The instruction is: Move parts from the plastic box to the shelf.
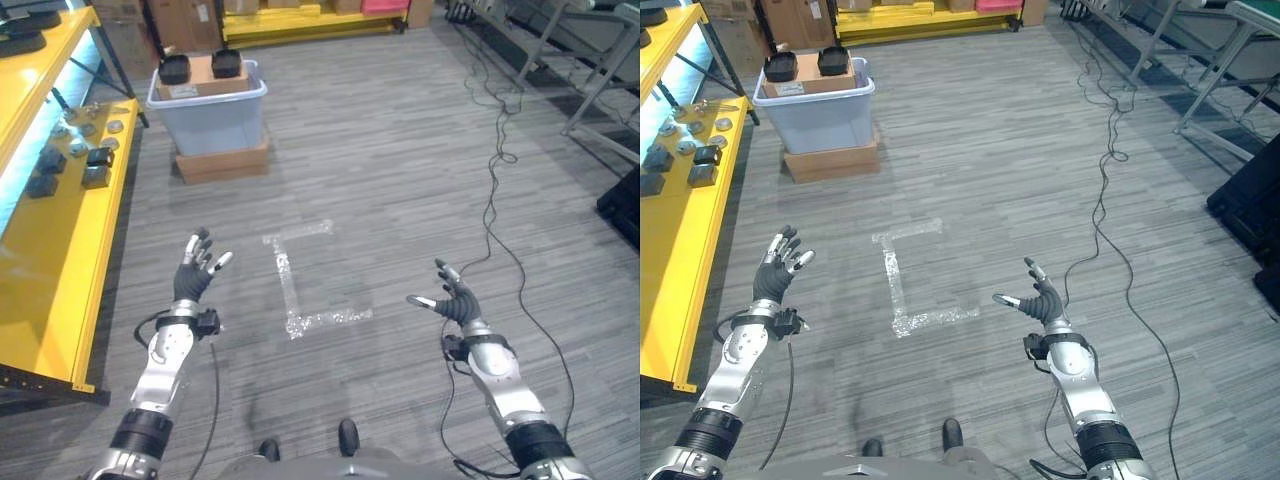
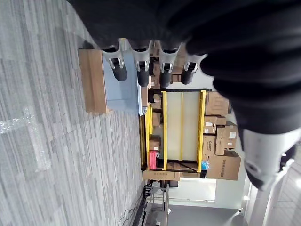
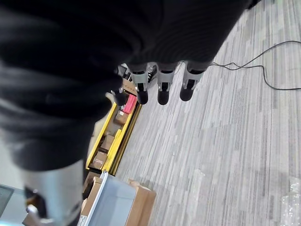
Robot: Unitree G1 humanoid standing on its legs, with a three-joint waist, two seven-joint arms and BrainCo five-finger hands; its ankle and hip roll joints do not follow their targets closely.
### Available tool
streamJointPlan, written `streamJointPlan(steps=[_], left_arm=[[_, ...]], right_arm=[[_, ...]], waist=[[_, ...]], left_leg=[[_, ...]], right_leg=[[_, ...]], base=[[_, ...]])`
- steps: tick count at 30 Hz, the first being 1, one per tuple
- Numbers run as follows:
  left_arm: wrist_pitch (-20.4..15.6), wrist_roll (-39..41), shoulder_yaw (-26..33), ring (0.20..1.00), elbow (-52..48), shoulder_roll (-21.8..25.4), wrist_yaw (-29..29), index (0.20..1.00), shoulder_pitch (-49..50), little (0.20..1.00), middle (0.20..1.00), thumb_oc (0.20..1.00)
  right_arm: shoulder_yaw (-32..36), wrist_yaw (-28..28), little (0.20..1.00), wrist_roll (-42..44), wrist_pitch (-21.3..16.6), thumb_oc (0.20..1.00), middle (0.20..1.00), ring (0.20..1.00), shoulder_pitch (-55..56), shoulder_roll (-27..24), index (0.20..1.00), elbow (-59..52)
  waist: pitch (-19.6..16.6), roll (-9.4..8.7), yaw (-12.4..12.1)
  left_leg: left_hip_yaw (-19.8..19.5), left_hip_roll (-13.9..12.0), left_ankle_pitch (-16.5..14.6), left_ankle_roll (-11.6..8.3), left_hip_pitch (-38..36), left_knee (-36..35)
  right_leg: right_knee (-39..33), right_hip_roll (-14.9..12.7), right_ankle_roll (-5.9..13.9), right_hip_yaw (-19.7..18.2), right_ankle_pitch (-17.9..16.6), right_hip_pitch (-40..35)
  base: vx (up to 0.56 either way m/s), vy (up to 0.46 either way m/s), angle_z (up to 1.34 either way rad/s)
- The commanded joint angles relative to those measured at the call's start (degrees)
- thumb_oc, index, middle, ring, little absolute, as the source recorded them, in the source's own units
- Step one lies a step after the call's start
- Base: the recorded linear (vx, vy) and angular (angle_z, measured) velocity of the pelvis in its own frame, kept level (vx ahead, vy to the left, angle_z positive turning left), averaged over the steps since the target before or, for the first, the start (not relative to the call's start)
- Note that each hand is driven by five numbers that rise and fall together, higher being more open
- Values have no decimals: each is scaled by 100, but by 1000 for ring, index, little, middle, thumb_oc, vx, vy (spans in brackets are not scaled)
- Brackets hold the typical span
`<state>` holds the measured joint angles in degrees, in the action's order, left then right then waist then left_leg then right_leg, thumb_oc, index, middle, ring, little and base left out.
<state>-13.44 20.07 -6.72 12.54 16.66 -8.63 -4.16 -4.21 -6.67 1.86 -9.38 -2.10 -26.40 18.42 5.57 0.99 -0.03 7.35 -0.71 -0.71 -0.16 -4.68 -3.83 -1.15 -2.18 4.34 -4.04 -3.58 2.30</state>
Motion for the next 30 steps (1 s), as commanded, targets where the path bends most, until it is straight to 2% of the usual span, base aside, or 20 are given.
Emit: streamJointPlan(steps=[1, 3, 4, 6, 7, 8, 10, 11, 13, 14, 15, 16, 17, 20, 21, 22, 24, 26, 28, 30], left_arm=[[-291, -87, -33, 1000, 50, 182, -217, 1000, -329, 1000, 1000, 1000], [-261, -91, -50, 1000, -88, 228, -229, 1000, -312, 1000, 1000, 1000], [-228, -189, -23, 1000, -141, 314, -286, 1000, -319, 1000, 1000, 1000], [-212, -206, -12, 1000, -176, 309, -292, 1000, -325, 1000, 1000, 1000], [-196, -243, -8, 1000, -148, 301, -299, 1000, -322, 1000, 1000, 1000], [-218, -237, 28, 1000, -161, 275, -271, 1000, -266, 1000, 1000, 1000], [-241, -177, 25, 1000, -177, 231, -279, 1000, -210, 1000, 1000, 1000], [-241, -176, 24, 1000, -177, 227, -278, 1000, -204, 1000, 1000, 1000], [-267, -164, -85, 1000, -102, 141, -392, 1000, -302, 1000, 1000, 1000], [-279, -141, -143, 1000, -108, 79, -380, 1000, -354, 1000, 1000, 1000], [-306, -138, -197, 1000, -153, 70, -342, 1000, -404, 1000, 1000, 1000], [-306, -138, -197, 1000, -153, 70, -342, 1000, -404, 1000, 1000, 1000], [-363, -119, -290, 1000, -157, -4, -329, 1000, -495, 1000, 1000, 1000], [-355, 191, -344, 1000, -134, -90, -220, 1000, -556, 1000, 1000, 1000], [-355, 192, -344, 1000, -132, -87, -219, 1000, -561, 1000, 1000, 1000], [-291, 204, -355, 1000, -93, -58, -155, 1000, -586, 1000, 1000, 1000], [-264, 228, -354, 1000, -69, -75, -161, 1000, -591, 1000, 1000, 1000], [-204, 288, -325, 1000, -143, -97, -90, 1000, -472, 1000, 1000, 1000], [-184, 202, -259, 1000, -238, -81, 22, 1000, -306, 1000, 1000, 1000], [-160, 139, -246, 1000, -224, -55, 21, 1000, -200, 1000, 1000, 1000]], right_arm=[[106, -214, 1000, -55, -281, 1000, 1000, 1000, -32, 17, 1000, -271], [63, -261, 1000, -99, -250, 1000, 1000, 1000, -41, 46, 1000, -340], [-83, -289, 1000, -101, -231, 1000, 1000, 1000, -101, 111, 1000, -287], [-186, -268, 1000, -146, -203, 1000, 1000, 1000, -139, 139, 1000, -296], [-248, -226, 1000, -211, -165, 1000, 1000, 1000, -115, 125, 1000, -315], [-320, -135, 1000, -338, -141, 1000, 1000, 1000, -47, 56, 1000, -375], [-384, -119, 1000, -478, -169, 1000, 1000, 1000, 9, -59, 1000, -434], [-384, -119, 1000, -480, -167, 1000, 1000, 1000, 18, -63, 1000, -439], [-430, -156, 1000, -594, -168, 1000, 1000, 1000, 105, -182, 1000, -442], [-376, -178, 1000, -611, -162, 1000, 1000, 1000, 157, -211, 1000, -477], [-316, -222, 1000, -609, -192, 1000, 1000, 1000, 233, -267, 1000, -556], [-316, -222, 1000, -609, -192, 1000, 1000, 1000, 233, -267, 1000, -556], [-201, -284, 1000, -554, -232, 1000, 1000, 1000, 313, -330, 1000, -607], [-45, -283, 1000, -489, -256, 1000, 1000, 1000, 369, -496, 1000, -677], [-42, -282, 1000, -487, -255, 1000, 1000, 1000, 367, -495, 1000, -679], [95, -236, 1000, -307, -243, 1000, 1000, 1000, 346, -684, 1000, -680], [76, -277, 1000, -300, -206, 1000, 1000, 1000, 249, -732, 1000, -569], [80, -204, 1000, -318, -136, 1000, 1000, 1000, 208, -831, 1000, -585], [166, -85, 1000, -304, -154, 1000, 1000, 1000, 200, -887, 1000, -683], [205, -66, 1000, -183, -171, 1000, 1000, 1000, 163, -843, 1000, -656]], waist=[[-48, -176, 45], [169, -122, 170], [384, -54, 240], [448, -20, 270], [440, -1, 319], [356, 60, 412], [270, 43, 500], [264, 72, 508], [182, 25, 655], [156, 77, 701], [114, 80, 716], [114, 80, 716], [31, 137, 717], [82, 138, 730], [71, 120, 740], [182, -57, 694], [245, -124, 620], [280, -207, 458], [220, -216, 351], [165, -212, 240]], left_leg=[[-432, 205, -1623, 238, 205, 1727], [-530, 299, -1668, 399, 158, 1777], [-565, 296, -1692, 475, 114, 1802], [-534, 273, -1658, 471, 99, 1813], [-540, 278, -1641, 452, 30, 1750], [-560, 215, -1553, 355, -183, 1489], [-590, 173, -1497, 230, -432, 1271], [-598, 145, -1499, 226, -450, 1249], [-750, 126, -1492, 134, -649, 1229], [-802, 58, -1519, 63, -683, 1289], [-842, 50, -1498, -4, -651, 1465], [-842, 50, -1498, -4, -651, 1465], [-954, -8, -1046, -219, -478, 2113], [-1072, -19, -29, -543, 103, 3944], [-1084, 2, -3, -547, 139, 3951], [-1005, 106, 416, -614, 715, 5209], [-924, 109, 276, -530, 927, 5402], [-874, 152, -113, -342, 1343, 5125], [-847, 121, -387, -296, 1576, 4359], [-782, 21, -543, -269, 1716, 2835]], right_leg=[[2002, -693, 683, -425, 764, 326], [2844, -676, 593, -620, 188, 766], [3407, -613, 439, -688, 98, 1118], [3551, -601, 397, -577, 231, 1260], [3476, -523, 409, -527, 427, 1315], [3062, -232, 424, -397, 1035, 1382], [2310, 123, 541, -251, 1044, 1539], [2271, 142, 537, -231, 1034, 1511], [1577, 625, 638, -364, 879, 1645], [1502, 734, 657, -393, 824, 1651], [1324, 765, 551, -467, 861, 1479], [1324, 765, 551, -467, 861, 1479], [1346, 841, 350, -545, 826, 1255], [1336, 820, 53, -614, 1038, 795], [1313, 796, 54, -611, 1008, 810], [1268, 627, -144, -780, 1176, 379], [1283, 577, -184, -852, 1237, 262], [1259, 482, -185, -907, 1347, 18], [1211, 430, -154, -887, 1457, -150], [1174, 394, -76, -853, 1671, -368]], base=[[21, 84, 8], [21, 149, 27], [17, 116, 49], [101, 70, 31], [355, 26, -10], [427, -49, -24], [350, -88, -23], [237, -97, -15], [322, -158, 9], [356, -200, 18], [210, -115, 40], [326, -238, 73], [366, -263, 90], [327, -236, 27], [449, -274, 2], [312, -193, 1], [323, -172, 5], [365, -116, -22], [409, -32, -30], [362, 28, -28]])
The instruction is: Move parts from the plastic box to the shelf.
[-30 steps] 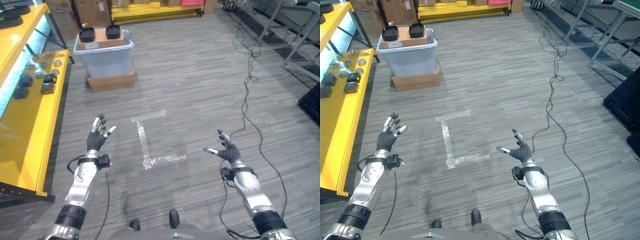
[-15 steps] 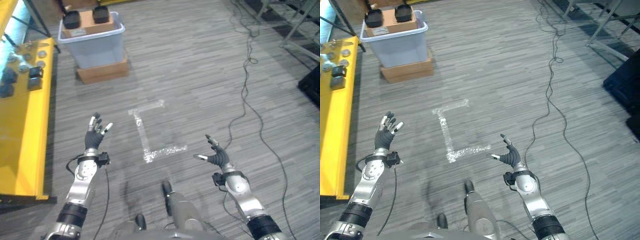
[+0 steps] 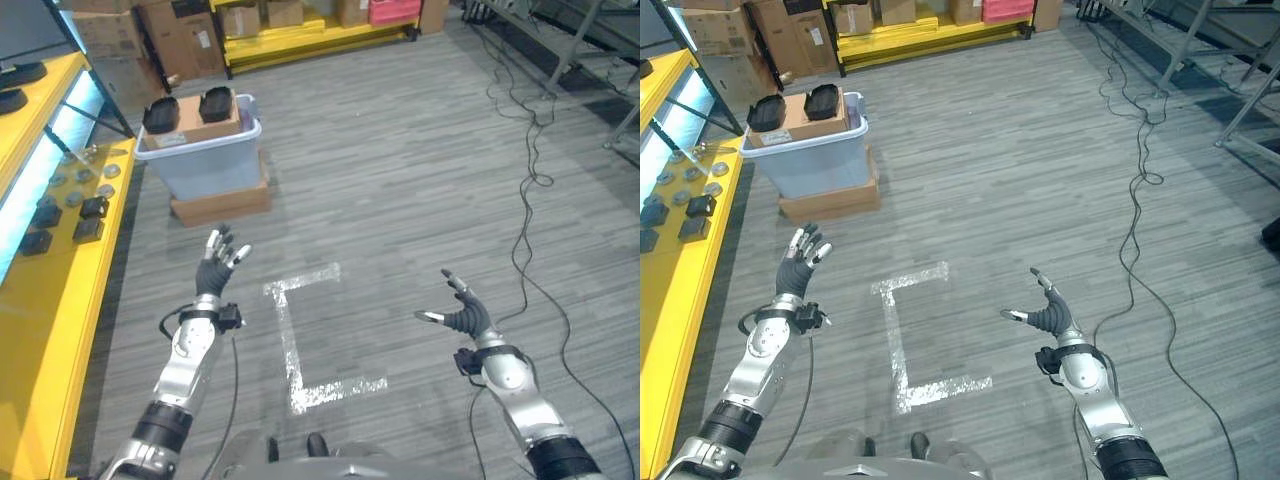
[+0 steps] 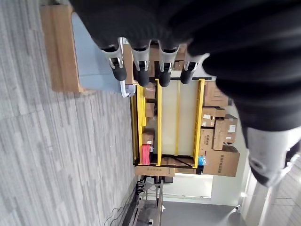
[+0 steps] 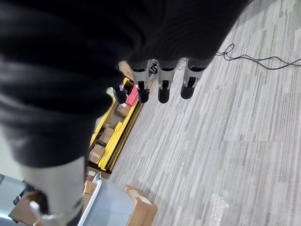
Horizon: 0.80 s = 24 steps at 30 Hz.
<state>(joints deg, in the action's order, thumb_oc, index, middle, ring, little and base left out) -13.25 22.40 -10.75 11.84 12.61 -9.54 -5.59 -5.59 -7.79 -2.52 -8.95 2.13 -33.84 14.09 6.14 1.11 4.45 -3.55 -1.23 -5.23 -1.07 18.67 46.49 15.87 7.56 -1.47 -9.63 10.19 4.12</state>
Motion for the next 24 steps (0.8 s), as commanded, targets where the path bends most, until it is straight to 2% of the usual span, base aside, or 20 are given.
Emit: streamJointPlan(steps=[1, 2, 4, 6, 9, 10, 11, 12, 13, 15, 17, 18, 19, 20, 21, 22, 23, 24], left_arm=[[-178, -95, 156, 1000, -155, 352, 112, 1000, -57, 1000, 1000, 1000], [-112, -183, 154, 1000, -64, 347, 76, 1000, -63, 1000, 1000, 1000], [-99, -251, 141, 1000, -34, 348, 66, 1000, -105, 1000, 1000, 1000], [-111, -253, 175, 1000, -35, 341, 104, 1000, -75, 1000, 1000, 1000], [-104, -357, 147, 1000, -66, 394, 122, 1000, -100, 1000, 1000, 1000], [-69, -450, 119, 1000, -30, 420, 127, 1000, -149, 1000, 1000, 1000], [-43, -443, 162, 1000, -79, 509, 135, 1000, -181, 1000, 1000, 1000], [-42, -443, 161, 1000, -79, 506, 136, 1000, -181, 1000, 1000, 1000], [-27, -484, 182, 1000, -98, 570, 140, 1000, -193, 1000, 1000, 1000], [-66, -527, 238, 1000, -33, 670, 65, 1000, -271, 1000, 1000, 1000], [-89, -519, 355, 1000, -24, 721, -16, 1000, -302, 1000, 1000, 1000], [-107, -491, 405, 1000, -70, 733, -32, 1000, -278, 1000, 1000, 1000], [-135, -470, 443, 1000, -104, 731, -44, 1000, -229, 1000, 1000, 1000], [-134, -469, 442, 1000, -109, 728, -43, 1000, -216, 1000, 1000, 1000], [-147, -444, 442, 1000, -117, 720, -43, 1000, -192, 1000, 1000, 1000], [-116, -404, 428, 1000, -103, 649, -19, 1000, -100, 1000, 1000, 1000], [-116, -404, 427, 1000, -102, 646, -19, 1000, -95, 1000, 1000, 1000], [-109, -403, 408, 1000, -86, 618, -14, 1000, -74, 1000, 1000, 1000]], right_arm=[[344, 47, 1000, 256, -214, 1000, 1000, 1000, -259, -97, 1000, -223], [329, 37, 1000, 349, -209, 1000, 1000, 1000, -376, 13, 1000, -169], [337, 36, 1000, 351, -199, 1000, 1000, 1000, -382, 83, 1000, -127], [345, 126, 1000, 344, -200, 1000, 1000, 1000, -281, 216, 1000, -210], [344, 156, 1000, 301, -186, 1000, 1000, 1000, -220, 297, 1000, -216], [296, 237, 1000, 227, -146, 1000, 1000, 1000, -196, 398, 1000, -155], [275, 284, 1000, 146, -97, 1000, 1000, 1000, -193, 450, 1000, -204], [275, 284, 1000, 146, -96, 1000, 1000, 1000, -192, 448, 1000, -203], [265, 284, 1000, 119, -96, 1000, 1000, 1000, -209, 464, 1000, -241], [168, 226, 1000, 43, -83, 1000, 1000, 1000, -340, 516, 1000, -190], [52, 198, 1000, -76, -60, 1000, 1000, 1000, -507, 566, 1000, -186], [29, 224, 1000, -86, -57, 1000, 1000, 1000, -544, 561, 1000, -206], [46, 251, 1000, -54, -71, 1000, 1000, 1000, -528, 551, 1000, -250], [46, 255, 1000, -52, -69, 1000, 1000, 1000, -516, 547, 1000, -257], [62, 261, 1000, -12, -86, 1000, 1000, 1000, -492, 552, 1000, -276], [118, 250, 1000, 81, -100, 1000, 1000, 1000, -389, 558, 1000, -290], [116, 250, 1000, 81, -101, 1000, 1000, 1000, -384, 555, 1000, -290], [124, 243, 1000, 101, -113, 1000, 1000, 1000, -343, 561, 1000, -293]], waist=[[94, -250, -217], [-1, -153, -358], [-27, -198, -368], [-131, -175, -391], [-235, -220, -426], [-313, -310, -426], [-266, -399, -409], [-280, -408, -418], [-229, -432, -396], [-126, -385, -400], [-53, -350, -498], [-48, -333, -523], [-77, -314, -507], [-75, -308, -483], [-87, -271, -440], [-71, -241, -220], [-63, -230, -217], [-56, -226, -141]], left_leg=[[326, 92, -21, -179, -648, -2296], [207, -85, 573, -309, -457, -3910], [283, -92, 684, -339, -381, -4062], [418, -108, 681, -272, -498, -4175], [467, 62, 584, -173, -505, -4005], [577, 209, 418, -47, -625, -3879], [672, 331, 180, 103, -789, -3751], [682, 338, 144, 100, -793, -3750], [714, 370, 60, 162, -890, -3714], [750, 326, -35, 240, -1084, -3744], [862, 277, -108, 253, -1239, -3763], [902, 239, -162, 240, -1318, -3785], [917, 223, -218, 229, -1428, -3850], [892, 225, -235, 226, -1457, -3860], [893, 206, -270, 240, -1585, -3925], [800, 243, -408, 234, -1943, -4060], [795, 235, -418, 232, -1971, -4074], [743, 261, -456, 224, -2105, -4146]], right_leg=[[-545, -604, 507, -307, 271, -538], [-669, -552, 574, -306, 532, -933], [-711, -601, 612, -298, 624, -1121], [-717, -689, 681, -293, 766, -1333], [-627, -876, 793, -322, 775, -1415], [-253, -1089, 975, -296, 373, -1355], [574, -1215, 1210, -472, -526, -1046], [578, -1227, 1202, -474, -505, -1046], [1047, -1243, 1280, -532, -903, -883], [1610, -1246, 1307, -468, -1171, -517], [1335, -1573, 1251, -159, -1236, -251], [981, -1671, 1192, 29, -1117, -128], [621, -1638, 1146, 179, -895, -46], [595, -1644, 1141, 212, -879, -94], [354, -1423, 1082, 267, -535, 119], [-56, -806, 1059, 103, -125, 398], [-61, -798, 1056, 109, -116, 373], [-195, -565, 1055, -32, -124, 448]], base=[[572, 81, -34], [435, 66, -19], [455, 70, -39], [440, 117, -30], [367, 152, -7], [422, 189, -3], [435, 183, -2], [287, 121, -13], [192, 76, -22], [247, 124, -4], [241, 76, -9], [297, 43, -35], [251, 35, -36], [279, 73, -26], [478, 100, 40], [471, 102, 69], [467, 68, 74], [252, 17, 51]])
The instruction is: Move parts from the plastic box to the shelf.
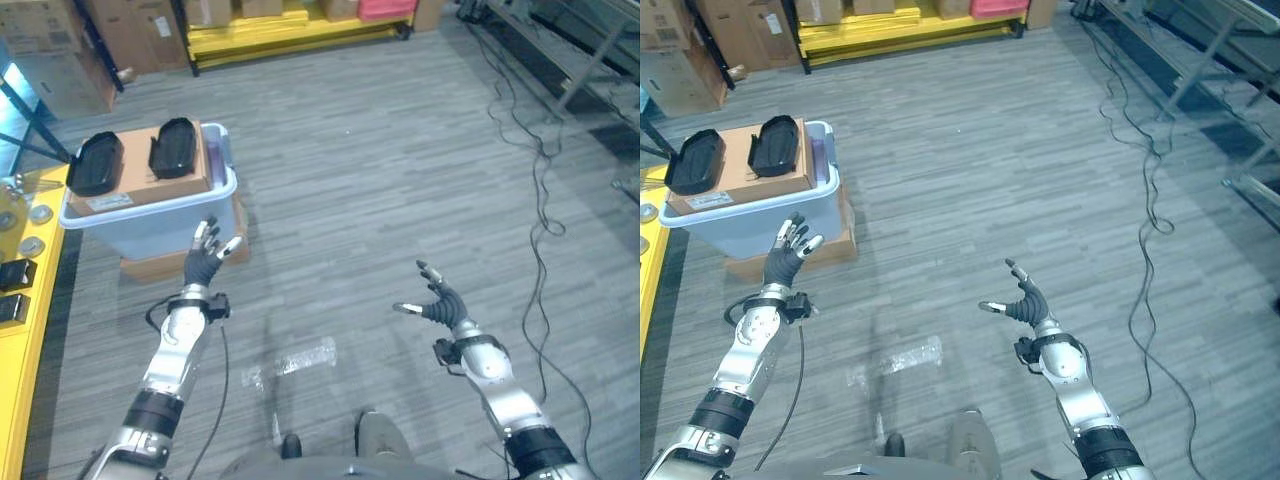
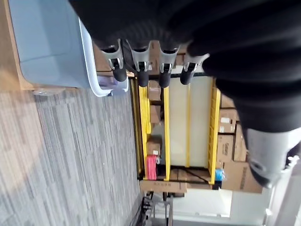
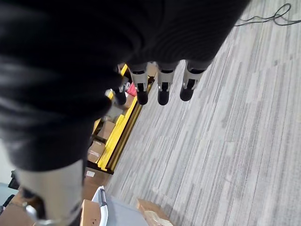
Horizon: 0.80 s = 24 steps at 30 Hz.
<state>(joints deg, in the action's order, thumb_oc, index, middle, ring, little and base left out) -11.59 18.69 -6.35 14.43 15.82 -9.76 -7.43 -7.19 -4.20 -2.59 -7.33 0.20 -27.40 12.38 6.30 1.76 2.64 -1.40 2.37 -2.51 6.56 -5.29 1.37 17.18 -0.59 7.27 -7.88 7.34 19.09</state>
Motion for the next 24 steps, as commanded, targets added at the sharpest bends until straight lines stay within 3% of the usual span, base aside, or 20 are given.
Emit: streamJointPlan(steps=[1, 3, 5, 6, 8, 10, 12, 15, 16, 17, 18, 19, 20, 21, 22, 24], left_arm=[[-271, -41, -42, 1000, -336, 271, 20, 1000, 126, 1000, 1000, 1000], [-258, -76, -86, 1000, -295, 232, 71, 1000, 149, 1000, 1000, 1000], [-260, -109, -111, 1000, -275, 224, 102, 1000, 158, 1000, 1000, 1000], [-250, -114, -151, 1000, -239, 162, 155, 1000, 173, 1000, 1000, 1000], [-249, -114, -153, 1000, -241, 159, 155, 1000, 177, 1000, 1000, 1000], [-258, -47, -187, 1000, -193, 119, 214, 1000, 189, 1000, 1000, 1000], [-264, 6, -196, 1000, -178, 147, 201, 1000, 144, 1000, 1000, 1000], [-306, 18, -152, 1000, -183, 168, 181, 1000, 147, 1000, 1000, 1000], [-325, 69, -116, 1000, -178, 98, 123, 1000, 171, 1000, 1000, 1000], [-324, 68, -118, 1000, -180, 97, 122, 1000, 170, 1000, 1000, 1000], [-339, 99, -109, 1000, -171, 49, 91, 1000, 221, 1000, 1000, 1000], [-339, 99, -113, 1000, -172, 48, 90, 1000, 224, 1000, 1000, 1000], [-326, 97, -137, 1000, -154, 53, 60, 1000, 226, 1000, 1000, 1000], [-311, 98, -158, 1000, -116, 56, 28, 1000, 209, 1000, 1000, 1000], [-310, 76, -173, 1000, -38, 93, -65, 1000, 136, 1000, 1000, 1000], [-314, 75, -174, 1000, -30, 95, -68, 1000, 127, 1000, 1000, 1000]], right_arm=[[306, -112, 1000, 132, -286, 1000, 1000, 1000, -87, -74, 1000, -127], [341, -107, 1000, 194, -312, 1000, 1000, 1000, 33, -78, 1000, -131], [379, -96, 1000, 258, -325, 1000, 1000, 1000, 123, -93, 1000, -179], [400, -81, 1000, 294, -357, 1000, 1000, 1000, 199, -118, 1000, -171], [400, -80, 1000, 295, -360, 1000, 1000, 1000, 202, -121, 1000, -169], [440, -48, 1000, 334, -381, 1000, 1000, 1000, 249, -241, 1000, -175], [436, -62, 1000, 326, -353, 1000, 1000, 1000, 205, -352, 1000, -164], [437, -65, 1000, 366, -326, 1000, 1000, 1000, 138, -497, 1000, -116], [467, -81, 1000, 334, -301, 1000, 1000, 1000, 167, -540, 1000, -114], [470, -80, 1000, 335, -300, 1000, 1000, 1000, 169, -540, 1000, -117], [541, -134, 1000, 300, -293, 1000, 1000, 1000, 191, -563, 1000, -112], [542, -134, 1000, 300, -294, 1000, 1000, 1000, 196, -564, 1000, -112], [571, -172, 1000, 290, -293, 1000, 1000, 1000, 185, -587, 1000, -128], [582, -211, 1000, 278, -294, 1000, 1000, 1000, 157, -591, 1000, -124], [587, -317, 1000, 257, -302, 1000, 1000, 1000, 48, -574, 1000, -59], [583, -322, 1000, 256, -306, 1000, 1000, 1000, 38, -570, 1000, -51]], waist=[[-76, -291, 97], [-81, -292, 179], [-104, -298, 192], [-160, -279, 190], [-162, -273, 203], [-164, -164, 223], [-42, -200, 167], [48, -260, 95], [77, -275, 29], [70, -293, 22], [26, -305, 9], [33, -319, -2], [13, -310, 0], [7, -294, -16], [28, -258, -58], [26, -277, -42]], left_leg=[[461, -58, -770, -549, 165, 299], [250, 31, -860, -553, -38, 244], [74, 95, -921, -585, -129, 352], [-153, 128, -959, -657, -102, 669], [-167, 125, -972, -660, -90, 693], [-285, 74, -589, -977, 153, 1707], [-394, 244, -91, -1236, 680, 2876], [-364, 391, 59, -1283, 1201, 3807], [-139, 122, -97, -1169, 1389, 3602], [-129, 138, -62, -1168, 1387, 3566], [114, -176, -324, -1045, 1427, 2832], [129, -163, -319, -1041, 1385, 2791], [220, -286, -405, -1021, 1450, 2283], [241, -375, -403, -1025, 1511, 1789], [184, -550, -126, -1154, 1753, 1210], [177, -527, -89, -1156, 1730, 1149]], right_leg=[[-449, 436, 170, -305, 127, -1013], [-622, 699, 141, -437, 4, -938], [-748, 723, 74, -435, -71, -997], [-867, 713, -66, -503, -98, -1204], [-875, 713, -70, -489, -101, -1209], [-916, 679, -199, -491, -34, -1470], [-893, 547, -275, -471, 16, -1614], [-833, 390, -389, -526, 171, -1834], [-792, 237, -414, -431, 307, -2003], [-803, 217, -410, -440, 293, -1994], [-864, 73, -381, -269, 388, -2054], [-870, 56, -378, -279, 398, -2077], [-910, -1, -357, -194, 474, -2103], [-928, -44, -337, -135, 556, -2126], [-955, -101, -277, -71, 677, -2238], [-959, -121, -276, -56, 683, -2242]], base=[[359, 8, 65], [399, -68, 98], [365, -150, 65], [186, -117, 17], [195, -109, 53], [331, -145, 45], [215, -83, 27], [275, -64, 1], [247, -8, -14], [345, 35, -5], [168, 35, 14], [254, 81, 29], [147, 85, 34], [280, 193, 13], [199, 149, 3], [129, 83, 5]])
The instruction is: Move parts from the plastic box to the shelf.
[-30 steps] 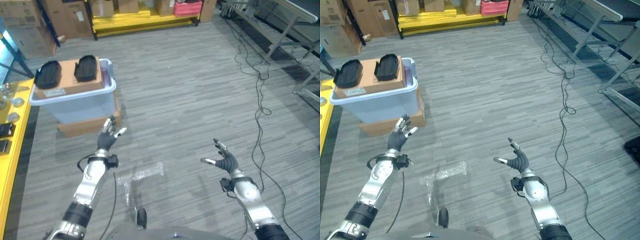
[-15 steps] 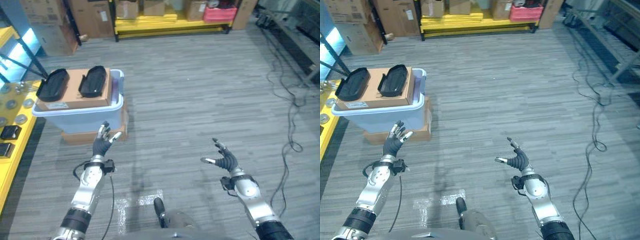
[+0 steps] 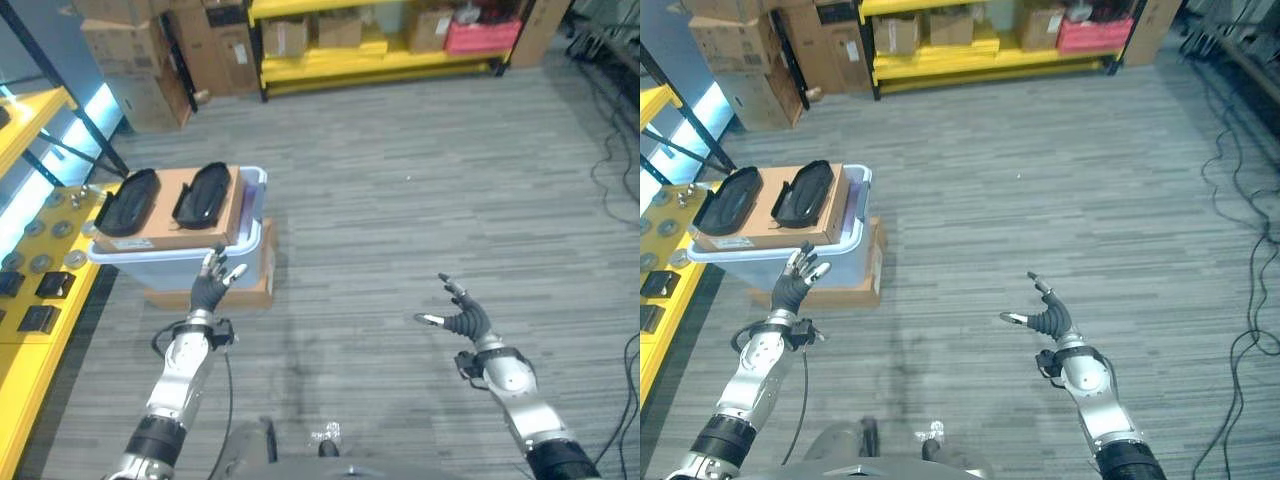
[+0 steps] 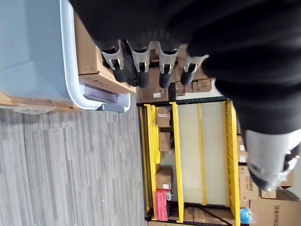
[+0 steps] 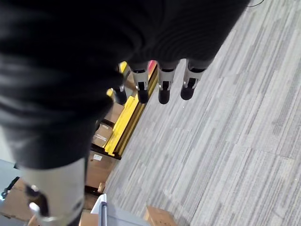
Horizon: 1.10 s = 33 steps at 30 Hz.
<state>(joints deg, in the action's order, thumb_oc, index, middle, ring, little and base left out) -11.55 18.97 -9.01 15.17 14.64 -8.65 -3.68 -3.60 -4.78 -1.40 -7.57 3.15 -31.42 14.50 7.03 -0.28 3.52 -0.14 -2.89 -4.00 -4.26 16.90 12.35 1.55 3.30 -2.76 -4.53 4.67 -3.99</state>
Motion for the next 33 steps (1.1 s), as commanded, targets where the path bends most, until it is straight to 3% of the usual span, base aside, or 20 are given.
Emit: streamJointPlan(steps=[1, 2, 3, 5, 6, 8, 10, 12, 13, 14, 16, 18, 19, 22, 23, 24, 27, 30, 31, 33], left_arm=[[-334, 46, 87, 1000, -106, 222, -189, 1000, -286, 1000, 1000, 1000], [-349, 37, 111, 1000, -137, 236, -180, 1000, -310, 1000, 1000, 1000], [-349, 37, 109, 1000, -137, 236, -179, 1000, -308, 1000, 1000, 1000], [-338, -4, 87, 1000, -159, 269, -142, 1000, -320, 1000, 1000, 1000], [-320, -58, 112, 1000, -175, 351, -109, 1000, -320, 1000, 1000, 1000], [-320, -58, 112, 1000, -175, 352, -109, 1000, -320, 1000, 1000, 1000], [-346, -147, 234, 1000, -152, 537, -214, 1000, -395, 1000, 1000, 1000], [-348, -146, 235, 1000, -149, 540, -214, 1000, -396, 1000, 1000, 1000], [-360, -118, 258, 1000, -154, 607, -167, 1000, -364, 1000, 1000, 1000], [-360, -118, 258, 1000, -153, 607, -167, 1000, -364, 1000, 1000, 1000], [-342, -101, 200, 1000, -65, 619, -193, 1000, -494, 1000, 1000, 1000], [-333, -119, 197, 1000, -25, 614, -210, 1000, -536, 1000, 1000, 1000], [-361, -128, 214, 1000, 6, 601, -187, 1000, -561, 1000, 1000, 1000], [-359, -128, 213, 1000, 3, 601, -187, 1000, -558, 1000, 1000, 1000], [-387, -110, 266, 1000, -31, 580, -183, 1000, -549, 1000, 1000, 1000], [-423, 66, 353, 1000, -123, 487, -163, 1000, -449, 1000, 1000, 1000], [-433, 44, 385, 1000, -148, 468, -152, 1000, -356, 1000, 1000, 1000], [-430, 10, 447, 1000, -145, 470, -200, 1000, -243, 1000, 1000, 1000], [-456, 65, 492, 1000, -145, 487, -281, 1000, -162, 1000, 1000, 1000], [-473, 53, 467, 1000, -97, 509, -373, 1000, -175, 1000, 1000, 1000]], right_arm=[[233, -286, 1000, 141, -284, 1000, 1000, 1000, -271, -114, 1000, -250], [230, -248, 1000, 141, -312, 1000, 1000, 1000, -245, 12, 1000, -242], [232, -248, 1000, 139, -311, 1000, 1000, 1000, -239, 13, 1000, -246], [236, -233, 1000, 56, -301, 1000, 1000, 1000, -220, 73, 1000, -224], [250, -171, 1000, 36, -270, 1000, 1000, 1000, -179, 167, 1000, -220], [250, -171, 1000, 35, -270, 1000, 1000, 1000, -178, 168, 1000, -221], [136, -146, 1000, 83, -257, 1000, 1000, 1000, -253, 321, 1000, -100], [133, -147, 1000, 82, -258, 1000, 1000, 1000, -256, 324, 1000, -98], [124, -56, 1000, 160, -278, 1000, 1000, 1000, -171, 345, 1000, -141], [124, -55, 1000, 160, -278, 1000, 1000, 1000, -170, 345, 1000, -141], [122, -72, 1000, 358, -307, 1000, 1000, 1000, -145, 364, 1000, -114], [134, -90, 1000, 398, -329, 1000, 1000, 1000, -135, 370, 1000, -130], [157, -102, 1000, 439, -377, 1000, 1000, 1000, -74, 379, 1000, -145], [159, -102, 1000, 439, -378, 1000, 1000, 1000, -71, 379, 1000, -145], [169, -90, 1000, 493, -398, 1000, 1000, 1000, -81, 334, 1000, -140], [209, -40, 1000, 525, -390, 1000, 1000, 1000, -103, 181, 1000, -154], [258, -68, 1000, 543, -395, 1000, 1000, 1000, -136, 95, 1000, -166], [299, -115, 1000, 549, -380, 1000, 1000, 1000, -157, 63, 1000, -177], [335, -169, 1000, 536, -390, 1000, 1000, 1000, -203, 31, 1000, -206], [348, -216, 1000, 535, -396, 1000, 1000, 1000, -262, 12, 1000, -178]], waist=[[-56, -47, -135], [-112, 61, -122], [-102, 54, -134], [-168, 43, -148], [-207, -6, -144], [-209, -8, -149], [-231, -58, -125], [-227, -61, -146], [-233, -29, -80], [-233, -29, -84], [-141, 7, 100], [-110, 9, 140], [-75, 8, 147], [-61, 8, 160], [-51, 21, 96], [74, -8, -11], [111, 5, -74], [126, 6, -159], [97, -10, -232], [48, -29, -263]], left_leg=[[75, -89, 226, -139, -443, -176], [336, -219, 265, -160, -624, -556], [350, -215, 268, -158, -655, -575], [376, -88, 133, -69, -669, -398], [510, 26, -72, 100, -719, -271], [514, 26, -74, 100, -716, -269], [736, 179, -238, 232, -1012, -402], [759, 173, -234, 232, -1031, -422], [845, 183, -293, 321, -1279, -602], [848, 182, -294, 320, -1280, -603], [751, 273, -404, 366, -1485, -649], [685, 303, -444, 371, -1518, -615], [587, 358, -578, 373, -1592, -497], [573, 358, -591, 372, -1598, -478], [452, 425, -563, 296, -1558, -128], [204, 588, -263, 11, -1024, 1195], [21, 655, -143, -104, -714, 1837], [-64, 544, -155, -94, -598, 1909], [-306, 339, -268, -53, -596, 1530], [-511, -10, -192, -104, -612, 894]], right_leg=[[571, -520, 760, -355, 1012, -38], [544, -559, 863, -349, 1129, -215], [533, -567, 866, -360, 1128, -236], [535, -790, 1005, -381, 1066, -337], [772, -1019, 1141, -470, 919, -214], [776, -1020, 1142, -475, 922, -208], [1161, -1073, 1309, -849, 305, 94], [1162, -1070, 1310, -874, 302, 97], [1051, -616, 1230, -1067, 522, 371], [1057, -615, 1230, -1071, 524, 374], [1123, -50, 1158, -1234, 638, 691], [1148, 53, 1132, -1283, 644, 703], [1178, 134, 952, -1299, 738, 622], [1180, 133, 948, -1285, 746, 604], [1144, 125, 873, -1222, 769, 488], [1003, -33, 807, -1081, 699, 261], [874, -99, 737, -1043, 719, 62], [843, -221, 715, -1028, 798, -58], [841, -363, 764, -1029, 834, -14], [787, -496, 836, -1023, 919, 47]], base=[[375, 300, 23], [373, 304, 16], [361, 340, -3], [275, 297, -35], [253, 272, -47], [114, 121, -32], [293, 260, -8], [209, 145, -14], [210, 122, -12], [291, 171, -10], [169, 82, 0], [157, -3, 34], [173, -41, 59], [78, -46, 62], [226, -167, 46], [222, -165, 44], [152, 14, 57], [117, 94, 18], [100, 186, -21], [125, 286, -35]])
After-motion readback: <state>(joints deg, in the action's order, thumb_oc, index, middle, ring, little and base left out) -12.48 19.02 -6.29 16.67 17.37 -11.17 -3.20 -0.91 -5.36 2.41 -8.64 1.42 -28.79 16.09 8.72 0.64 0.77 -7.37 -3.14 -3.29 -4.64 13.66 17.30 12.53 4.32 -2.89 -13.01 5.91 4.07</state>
